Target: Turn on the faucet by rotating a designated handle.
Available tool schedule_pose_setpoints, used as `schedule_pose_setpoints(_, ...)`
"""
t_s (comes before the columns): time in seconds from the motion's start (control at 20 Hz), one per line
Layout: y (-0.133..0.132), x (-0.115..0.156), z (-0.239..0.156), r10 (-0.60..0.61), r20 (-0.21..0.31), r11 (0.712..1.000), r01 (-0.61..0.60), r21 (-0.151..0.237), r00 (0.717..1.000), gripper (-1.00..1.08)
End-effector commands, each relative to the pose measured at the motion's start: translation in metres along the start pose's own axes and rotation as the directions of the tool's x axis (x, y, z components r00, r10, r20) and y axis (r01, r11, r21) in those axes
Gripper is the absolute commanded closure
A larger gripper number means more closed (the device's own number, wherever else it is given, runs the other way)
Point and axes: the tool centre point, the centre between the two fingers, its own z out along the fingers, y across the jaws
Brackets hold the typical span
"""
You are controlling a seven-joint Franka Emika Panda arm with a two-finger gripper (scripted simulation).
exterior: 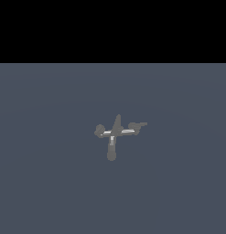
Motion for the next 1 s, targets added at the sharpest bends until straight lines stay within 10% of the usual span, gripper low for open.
schedule_pose_setpoints(0.0,0.0,0.0,0.0,0.0,0.0,1.0,0.0,0.0,1.0,1.08)
schedule_pose_setpoints(0.95,-0.014,0.05,0.064,0.227,0.003,0.974,-0.227,0.007,0.974,1.08)
